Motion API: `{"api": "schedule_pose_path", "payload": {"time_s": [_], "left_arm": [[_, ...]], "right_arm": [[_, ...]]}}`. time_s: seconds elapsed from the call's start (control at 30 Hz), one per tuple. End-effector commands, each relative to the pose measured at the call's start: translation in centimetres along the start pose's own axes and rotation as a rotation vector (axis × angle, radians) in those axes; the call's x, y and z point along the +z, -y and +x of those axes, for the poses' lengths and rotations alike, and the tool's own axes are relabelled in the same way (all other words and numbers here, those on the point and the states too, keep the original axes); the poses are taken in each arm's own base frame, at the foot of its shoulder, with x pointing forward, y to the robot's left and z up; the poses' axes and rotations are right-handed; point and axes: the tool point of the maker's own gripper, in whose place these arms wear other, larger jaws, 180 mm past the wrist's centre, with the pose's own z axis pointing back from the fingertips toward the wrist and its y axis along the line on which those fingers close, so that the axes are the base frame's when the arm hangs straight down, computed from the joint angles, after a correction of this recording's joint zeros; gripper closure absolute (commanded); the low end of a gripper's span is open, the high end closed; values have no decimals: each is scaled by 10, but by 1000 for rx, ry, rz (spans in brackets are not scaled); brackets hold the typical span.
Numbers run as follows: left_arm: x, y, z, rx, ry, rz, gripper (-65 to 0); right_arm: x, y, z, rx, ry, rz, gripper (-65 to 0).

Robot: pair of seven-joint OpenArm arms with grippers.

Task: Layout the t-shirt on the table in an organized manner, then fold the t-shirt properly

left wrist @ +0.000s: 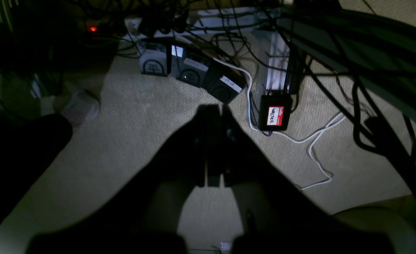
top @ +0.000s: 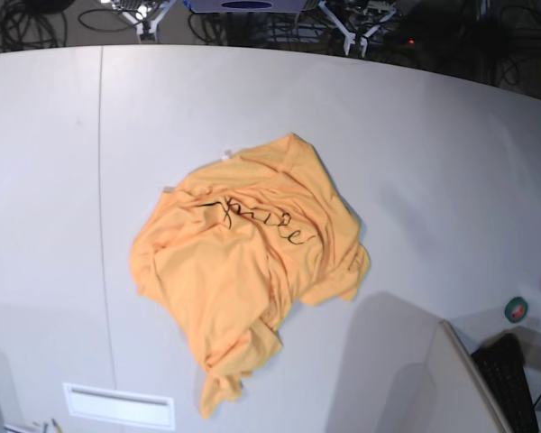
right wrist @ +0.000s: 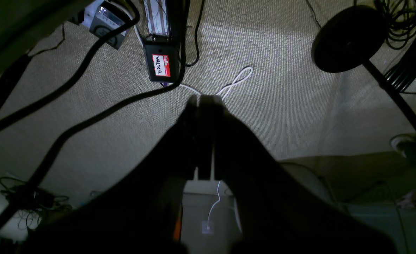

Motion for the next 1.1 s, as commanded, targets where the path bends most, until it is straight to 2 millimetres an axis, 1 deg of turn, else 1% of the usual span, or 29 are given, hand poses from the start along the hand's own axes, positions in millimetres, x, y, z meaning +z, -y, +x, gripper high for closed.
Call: {"api": "schedule_pose_path", "payload": {"time_s": [0.0, 0.27, 0.33, 0.47, 0.53, 0.6, 0.67, 1.03, 1.07], "left_arm": [[1, -4, -4, 1, -6, 9, 0], [1, -5, -6, 1, -11, 10, 0], [1, -5, -6, 1, -14, 10, 0], [1, -4, -7, 1, -15, 10, 0], [1, -4, -7, 1, -15, 10, 0], [1, -4, -13, 0, -22, 10, 0], [2, -4, -14, 0, -23, 9, 0], [2, -2, -14, 1, -23, 6, 0], [2, -2, -14, 1, -21, 6, 0]], "right_arm": [[0, 3, 0, 3, 1, -7, 0], [0, 2, -4, 3, -10, -7, 0], [0, 2, -12, 3, -22, -6, 0], [0, 2, -18, 3, -31, -6, 0], [0, 2, -18, 3, -31, -6, 0], [0, 2, -19, 3, -33, -5, 0], [0, 2, -19, 3, -33, -5, 0], [0, 2, -19, 1, -33, -5, 0], [0, 1, -24, 2, -39, -5, 0]]}}
